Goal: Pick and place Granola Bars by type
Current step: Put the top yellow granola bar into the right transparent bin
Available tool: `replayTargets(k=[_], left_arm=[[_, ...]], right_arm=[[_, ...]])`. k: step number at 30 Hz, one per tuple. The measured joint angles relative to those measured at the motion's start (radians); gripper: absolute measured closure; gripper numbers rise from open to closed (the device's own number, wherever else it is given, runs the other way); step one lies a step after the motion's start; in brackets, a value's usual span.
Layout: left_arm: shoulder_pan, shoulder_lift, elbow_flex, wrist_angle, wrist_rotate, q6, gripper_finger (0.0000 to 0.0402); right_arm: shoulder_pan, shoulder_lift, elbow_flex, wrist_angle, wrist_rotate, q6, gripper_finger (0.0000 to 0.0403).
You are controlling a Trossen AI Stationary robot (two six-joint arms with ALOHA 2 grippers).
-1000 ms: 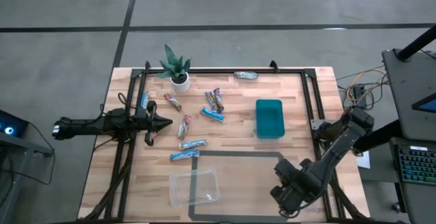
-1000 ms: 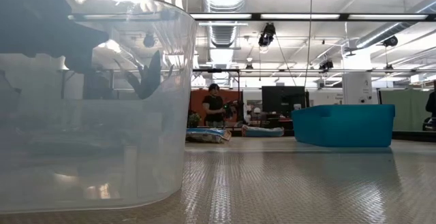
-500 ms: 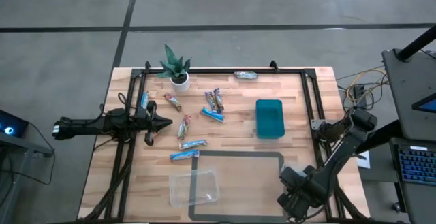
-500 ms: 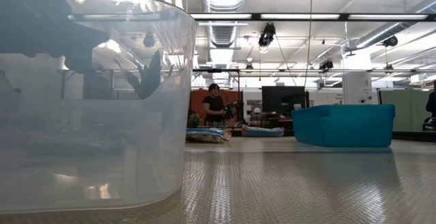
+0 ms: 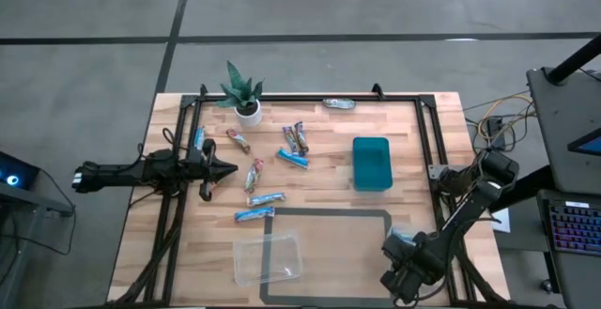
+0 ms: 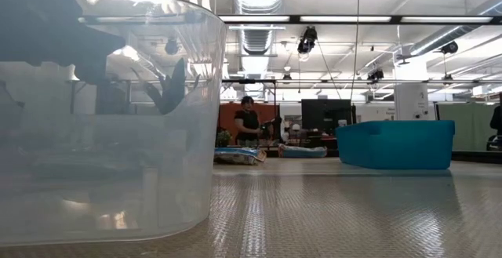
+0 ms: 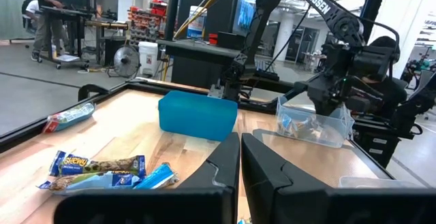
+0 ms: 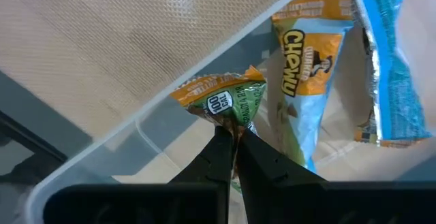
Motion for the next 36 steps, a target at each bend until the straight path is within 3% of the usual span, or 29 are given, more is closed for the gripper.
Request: replayTargets(k=[12,25,36], left_arm=[[0.0,0.0,0.0,0.0,0.0,0.0,0.0402],[0.0,0.0,0.0,0.0,0.0,0.0,0.0402],[0.0,0.0,0.0,0.0,0.0,0.0,0.0402]], right_arm=[[0.0,-0.002,-0.028,0.022,-0.029,-0.013,0.0387],[0.0,-0.002,-0.042,0.027,-0.045,-0.027,0.0289],[-0.008,-0.068,-0.043,0.014,-0.048,-0.031,0.0232]])
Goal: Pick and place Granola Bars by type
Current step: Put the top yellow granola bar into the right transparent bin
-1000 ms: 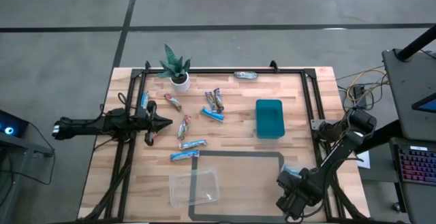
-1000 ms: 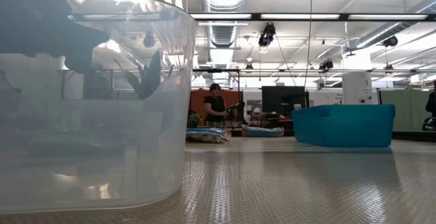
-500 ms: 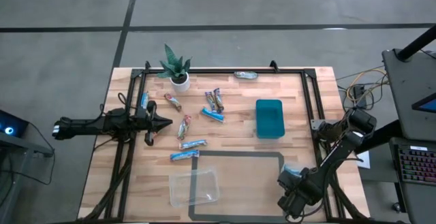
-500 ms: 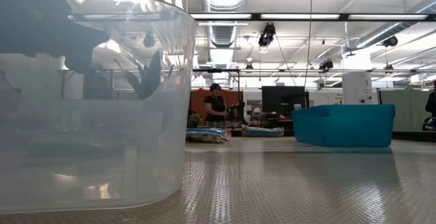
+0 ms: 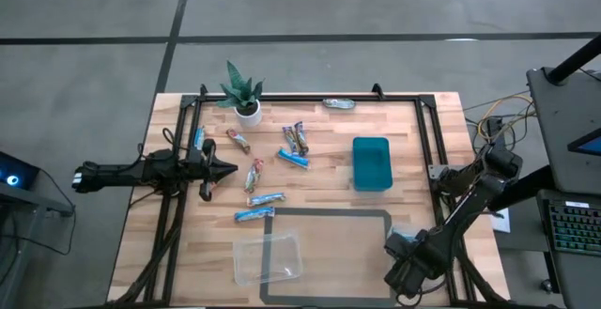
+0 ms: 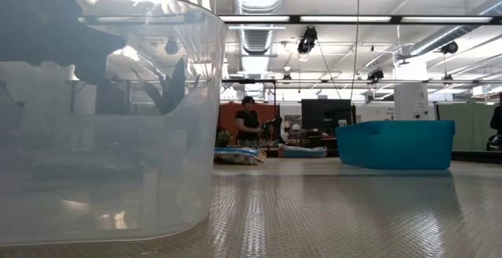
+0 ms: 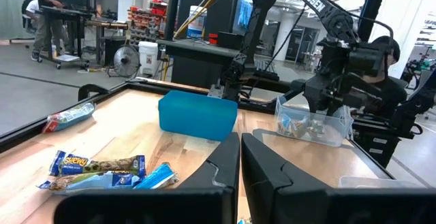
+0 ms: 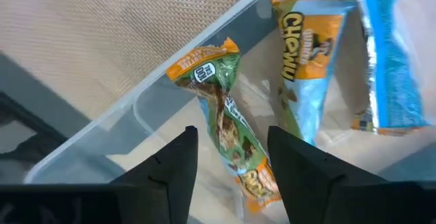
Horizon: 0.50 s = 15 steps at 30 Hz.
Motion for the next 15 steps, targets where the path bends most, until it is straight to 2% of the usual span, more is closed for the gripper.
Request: replayTargets(k=[9,15], left_arm=[[0.0,0.0,0.0,0.0,0.0,0.0,0.0402],[0.0,0.0,0.0,0.0,0.0,0.0,0.0402]], right_arm=[[-0.058,-0.151,0.024,0.0,0.002,-0.083,0.0225],[-0.113,-0.208,0.079,0.002,0.003,-0.167,0.0225]])
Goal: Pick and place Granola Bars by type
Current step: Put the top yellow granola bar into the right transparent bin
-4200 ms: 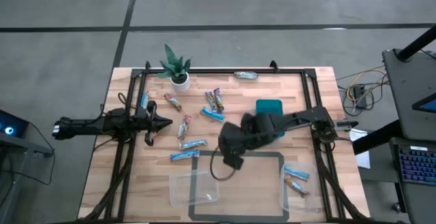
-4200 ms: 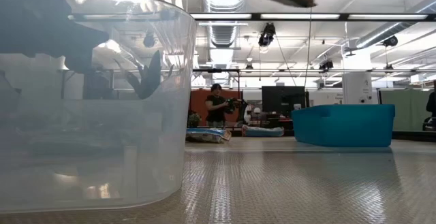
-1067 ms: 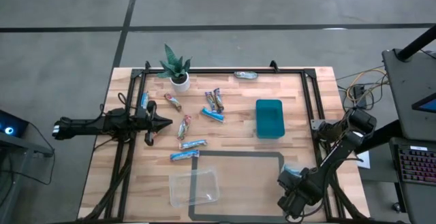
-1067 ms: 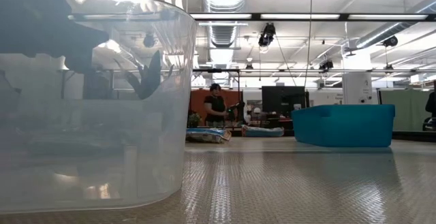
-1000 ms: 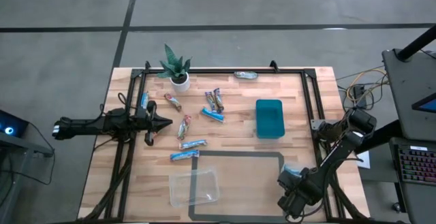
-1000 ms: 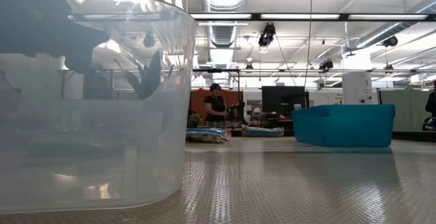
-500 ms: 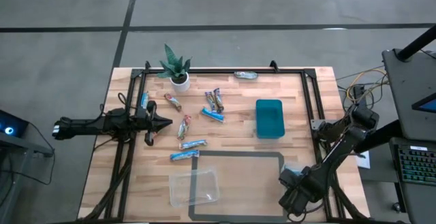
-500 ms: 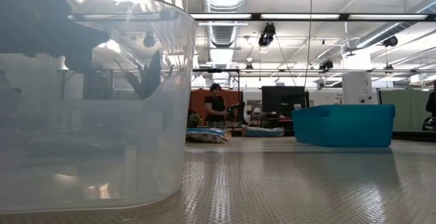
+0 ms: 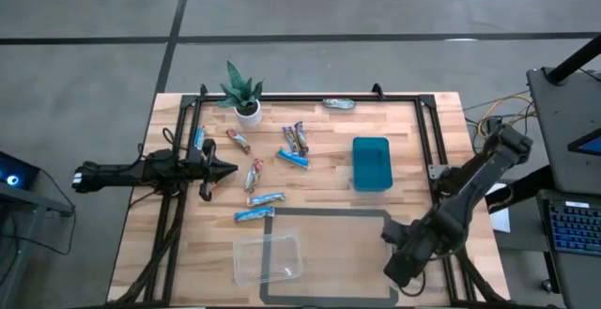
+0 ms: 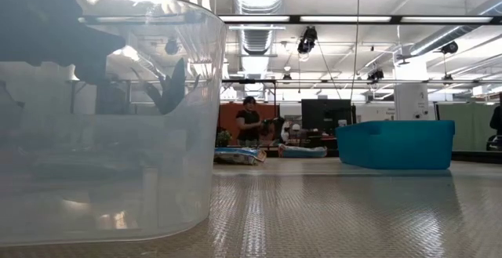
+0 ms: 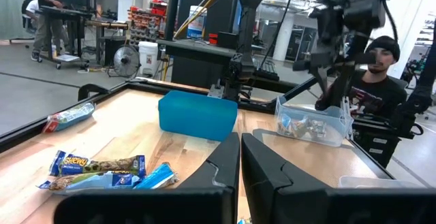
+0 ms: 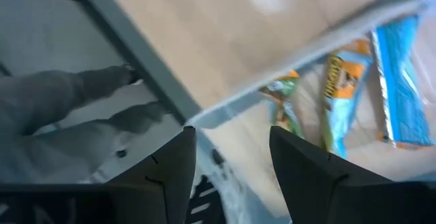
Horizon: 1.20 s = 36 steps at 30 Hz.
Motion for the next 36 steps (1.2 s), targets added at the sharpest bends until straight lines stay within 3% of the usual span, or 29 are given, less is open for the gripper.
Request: replayTargets(k=[17,23,30,36], left_arm=[[0.0,0.0,0.0,0.0,0.0,0.0,0.0402],[0.0,0.0,0.0,0.0,0.0,0.0,0.0402],[0.0,0.0,0.0,0.0,0.0,0.0,0.0402],[0.0,0.0,0.0,0.0,0.0,0.0,0.0402]], right_arm=[[-0.043,-0.025,0.292,-0.001,-0.033,-0.213,0.0225],[-0.085,-0.019,0.359,0.008,0.019,-0.311,0.0225],[-0.205,-0.004,0.388,0.188,0.18,-0.56,0.0226],[-0.33,0.041,0.388,0.338,0.174,-0.738,0.0233]])
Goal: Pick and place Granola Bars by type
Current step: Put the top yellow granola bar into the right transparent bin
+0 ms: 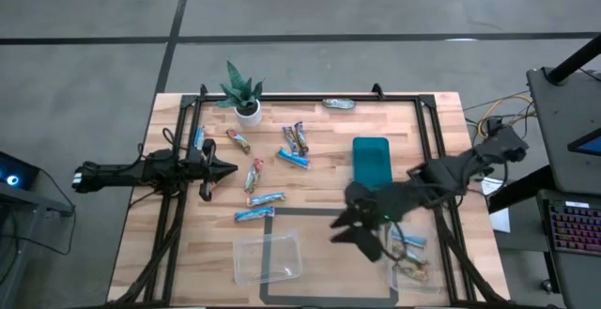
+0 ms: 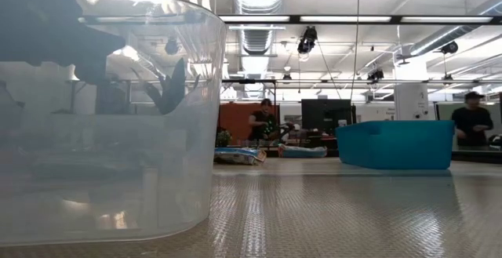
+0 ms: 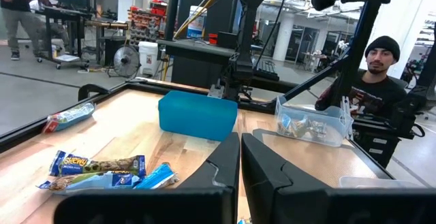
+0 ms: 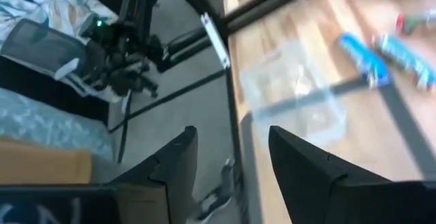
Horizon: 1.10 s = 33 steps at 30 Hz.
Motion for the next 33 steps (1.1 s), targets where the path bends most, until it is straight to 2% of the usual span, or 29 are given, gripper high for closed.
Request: replayTargets(k=[4,14,23,33], left_arm=[[0.0,0.0,0.0,0.0,0.0,0.0,0.0402],[0.0,0.0,0.0,0.0,0.0,0.0,0.0402],[0.0,0.0,0.0,0.0,0.0,0.0,0.0402],[0.0,0.0,0.0,0.0,0.0,0.0,0.0402]], right_arm=[[-0.098,0.044,0.003,0.058,-0.023,-0.12,0.0234],[-0.324,0.21,0.131,0.036,-0.026,-0.422,0.0235],[-0.488,0.398,0.353,-0.183,-0.014,-0.619,0.0235],[-0.619,0.622,0.597,-0.414,-0.012,-0.618,0.0235]])
